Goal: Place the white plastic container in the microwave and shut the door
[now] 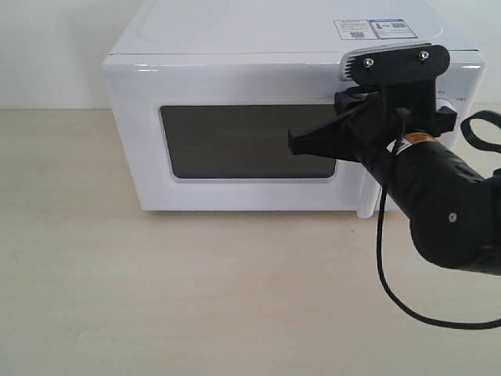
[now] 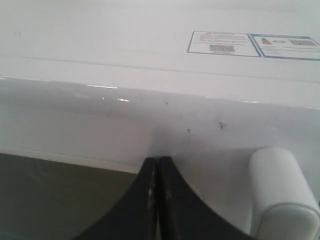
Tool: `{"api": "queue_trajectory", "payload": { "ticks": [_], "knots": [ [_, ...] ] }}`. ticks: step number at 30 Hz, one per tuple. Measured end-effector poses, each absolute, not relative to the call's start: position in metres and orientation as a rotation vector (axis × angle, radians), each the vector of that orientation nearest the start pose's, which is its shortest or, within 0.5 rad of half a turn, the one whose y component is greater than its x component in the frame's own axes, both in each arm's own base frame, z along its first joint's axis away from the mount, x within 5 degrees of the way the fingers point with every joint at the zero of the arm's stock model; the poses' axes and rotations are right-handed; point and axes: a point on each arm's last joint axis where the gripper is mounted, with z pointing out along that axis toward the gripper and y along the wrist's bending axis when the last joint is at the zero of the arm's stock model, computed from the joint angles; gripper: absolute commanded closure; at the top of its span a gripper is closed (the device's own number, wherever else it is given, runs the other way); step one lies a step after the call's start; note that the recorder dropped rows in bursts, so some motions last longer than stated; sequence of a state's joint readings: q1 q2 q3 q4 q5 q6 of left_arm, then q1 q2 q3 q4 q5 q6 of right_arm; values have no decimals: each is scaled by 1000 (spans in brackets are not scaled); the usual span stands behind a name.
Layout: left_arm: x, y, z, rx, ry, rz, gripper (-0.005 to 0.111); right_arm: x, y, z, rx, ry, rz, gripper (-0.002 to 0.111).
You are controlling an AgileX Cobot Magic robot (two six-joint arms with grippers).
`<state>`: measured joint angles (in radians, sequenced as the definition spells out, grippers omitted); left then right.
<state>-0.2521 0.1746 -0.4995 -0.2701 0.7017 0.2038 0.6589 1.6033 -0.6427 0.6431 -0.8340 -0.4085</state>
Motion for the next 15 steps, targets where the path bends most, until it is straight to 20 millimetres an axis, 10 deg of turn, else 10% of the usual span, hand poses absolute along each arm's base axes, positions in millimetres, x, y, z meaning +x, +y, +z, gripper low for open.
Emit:
{"api": "queue_trajectory", "payload": {
  "ticks": [9,15],
  "knots": [
    [31,-24,306,352,1819,-325,102,265,156,213,-185,1723,147,109],
    [31,-23,306,355,1818,-319,102,227,136,211,-153,1696,129,109]
  ]
}}
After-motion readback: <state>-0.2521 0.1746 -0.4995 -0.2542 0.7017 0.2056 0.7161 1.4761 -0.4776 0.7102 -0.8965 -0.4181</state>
